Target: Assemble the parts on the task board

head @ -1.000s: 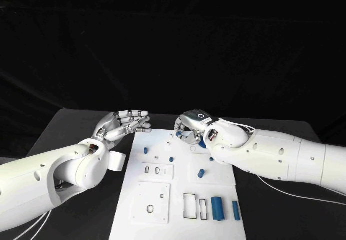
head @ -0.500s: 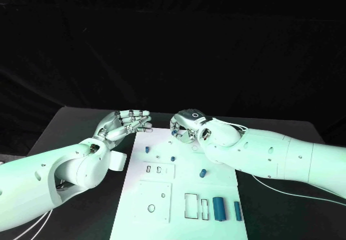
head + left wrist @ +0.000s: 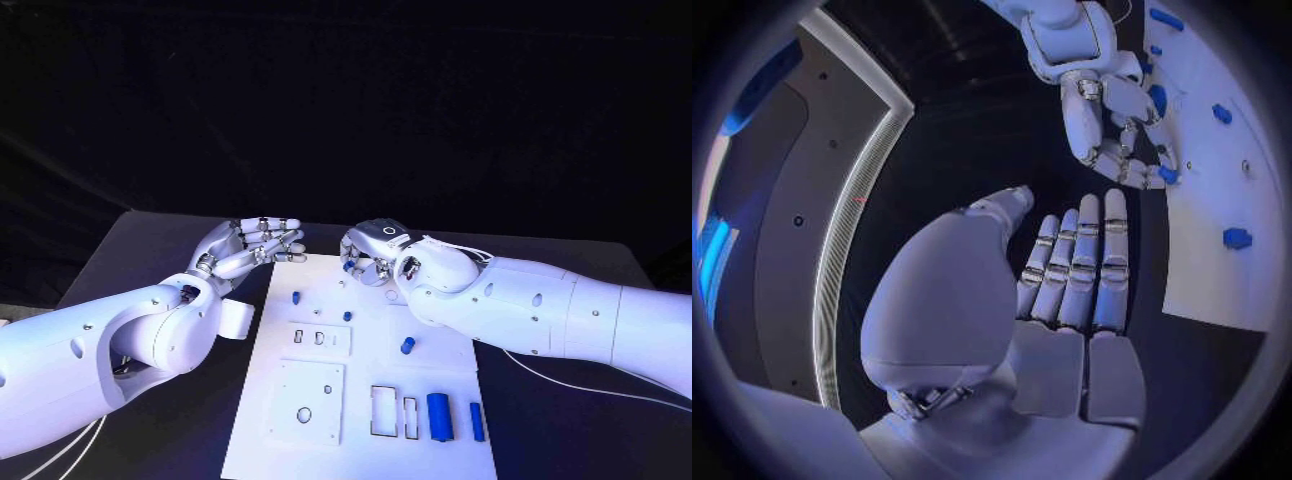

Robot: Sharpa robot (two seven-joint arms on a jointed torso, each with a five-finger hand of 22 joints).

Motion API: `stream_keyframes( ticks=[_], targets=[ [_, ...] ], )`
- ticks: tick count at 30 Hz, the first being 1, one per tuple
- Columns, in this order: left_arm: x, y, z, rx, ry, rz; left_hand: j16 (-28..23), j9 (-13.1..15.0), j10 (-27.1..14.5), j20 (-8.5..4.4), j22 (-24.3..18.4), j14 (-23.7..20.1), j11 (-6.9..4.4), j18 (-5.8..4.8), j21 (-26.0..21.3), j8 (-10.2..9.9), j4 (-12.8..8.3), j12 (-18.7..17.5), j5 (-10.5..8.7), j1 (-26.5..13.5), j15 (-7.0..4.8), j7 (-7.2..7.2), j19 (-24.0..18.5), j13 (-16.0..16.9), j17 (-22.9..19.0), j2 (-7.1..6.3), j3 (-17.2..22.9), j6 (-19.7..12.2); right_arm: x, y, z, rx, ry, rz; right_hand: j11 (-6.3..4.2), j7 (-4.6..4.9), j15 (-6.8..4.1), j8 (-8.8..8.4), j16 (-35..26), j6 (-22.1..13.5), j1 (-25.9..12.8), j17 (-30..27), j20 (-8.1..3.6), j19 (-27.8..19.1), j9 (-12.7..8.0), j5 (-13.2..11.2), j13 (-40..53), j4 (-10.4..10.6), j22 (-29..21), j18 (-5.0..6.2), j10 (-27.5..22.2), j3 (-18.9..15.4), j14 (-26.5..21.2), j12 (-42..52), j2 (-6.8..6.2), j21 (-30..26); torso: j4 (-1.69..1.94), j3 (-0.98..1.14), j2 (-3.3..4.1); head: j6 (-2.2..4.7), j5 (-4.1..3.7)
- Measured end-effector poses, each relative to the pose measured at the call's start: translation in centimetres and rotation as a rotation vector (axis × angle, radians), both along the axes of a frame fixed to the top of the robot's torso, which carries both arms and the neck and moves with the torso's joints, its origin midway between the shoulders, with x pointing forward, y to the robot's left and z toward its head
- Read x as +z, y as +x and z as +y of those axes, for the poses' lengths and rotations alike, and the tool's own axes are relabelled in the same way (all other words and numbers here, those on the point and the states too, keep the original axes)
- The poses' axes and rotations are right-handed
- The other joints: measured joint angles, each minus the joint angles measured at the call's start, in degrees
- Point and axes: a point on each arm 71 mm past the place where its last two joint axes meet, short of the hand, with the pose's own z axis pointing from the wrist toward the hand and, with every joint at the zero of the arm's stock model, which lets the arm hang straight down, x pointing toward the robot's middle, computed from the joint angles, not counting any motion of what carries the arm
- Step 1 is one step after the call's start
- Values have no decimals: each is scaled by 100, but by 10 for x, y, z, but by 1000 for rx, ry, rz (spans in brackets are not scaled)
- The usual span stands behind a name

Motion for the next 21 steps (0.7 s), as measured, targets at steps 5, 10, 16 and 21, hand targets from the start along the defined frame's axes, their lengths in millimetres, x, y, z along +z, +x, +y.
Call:
stream_keyframes(
  ticks=[5,10,16,21],
  targets=[
    [0,0,0,0,0,0,0,0,0,0,0,0,0,0,0,0,0,0,0,0,0,0,0,0,0,0,0,0,0,1,1,1,-4,3,-50,81,22,-83,-57,-209,-1,-126,54,-98,53,-37,0,20,-125,1,-105,19,3,0,-1,-78,-1,0,8,2,9],
    [1,0,0,0,0,-1,0,0,0,0,0,0,0,0,0,0,0,0,0,0,0,0,0,0,-1,0,0,0,-2,2,1,1,-5,7,170,287,230,-514,-265,-760,-253,-533,239,-487,-63,-244,-67,173,-663,1,-981,-199,-21,5,-251,-502,7,-3,11,7,7],
    [1,1,1,1,1,-1,0,1,0,0,0,0,0,0,0,0,0,0,0,0,0,0,0,0,-1,0,0,0,-1,0,-4,0,4,6,239,304,248,-800,-348,-916,-26,-780,298,-586,-136,-254,-288,294,-972,91,-1346,-1181,-1,44,-161,-821,7,-3,12,18,9],
    [1,1,3,5,3,0,-27,1,0,0,0,0,0,0,0,0,-17,0,0,0,0,0,0,0,7,0,17,0,1,-6,-23,-13,13,11,235,315,248,-843,-355,-903,135,-795,296,-584,-149,-138,-320,397,-921,91,-1342,-1490,-1,145,-46,-823,-4,3,10,42,41]
  ],
)
